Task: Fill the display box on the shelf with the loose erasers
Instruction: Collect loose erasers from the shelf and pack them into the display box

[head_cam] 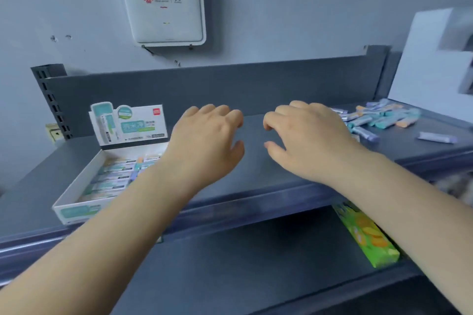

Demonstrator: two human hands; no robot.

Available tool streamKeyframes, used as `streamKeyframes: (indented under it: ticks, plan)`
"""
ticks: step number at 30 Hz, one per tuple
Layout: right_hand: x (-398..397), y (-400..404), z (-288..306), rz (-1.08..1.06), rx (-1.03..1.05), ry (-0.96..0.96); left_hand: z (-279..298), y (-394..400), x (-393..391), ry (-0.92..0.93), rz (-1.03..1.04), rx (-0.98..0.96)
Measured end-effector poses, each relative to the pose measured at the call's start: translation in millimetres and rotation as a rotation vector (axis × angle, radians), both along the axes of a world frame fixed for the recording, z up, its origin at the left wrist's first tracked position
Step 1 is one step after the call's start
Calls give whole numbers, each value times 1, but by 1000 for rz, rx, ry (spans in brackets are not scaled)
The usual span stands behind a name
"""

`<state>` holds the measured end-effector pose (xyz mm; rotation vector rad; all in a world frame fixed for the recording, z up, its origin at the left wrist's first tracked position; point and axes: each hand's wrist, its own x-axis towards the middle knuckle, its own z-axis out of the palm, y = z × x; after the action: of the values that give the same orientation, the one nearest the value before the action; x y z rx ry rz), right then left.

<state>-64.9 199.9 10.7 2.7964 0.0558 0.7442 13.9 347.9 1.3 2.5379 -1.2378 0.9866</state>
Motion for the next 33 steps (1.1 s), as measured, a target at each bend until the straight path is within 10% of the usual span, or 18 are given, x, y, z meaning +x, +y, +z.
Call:
streamKeyframes:
  ticks: [33]
  plan:
    - [-118, -386, -27, -582, 487, 19, -2, -394, -35, 292, -390, 362]
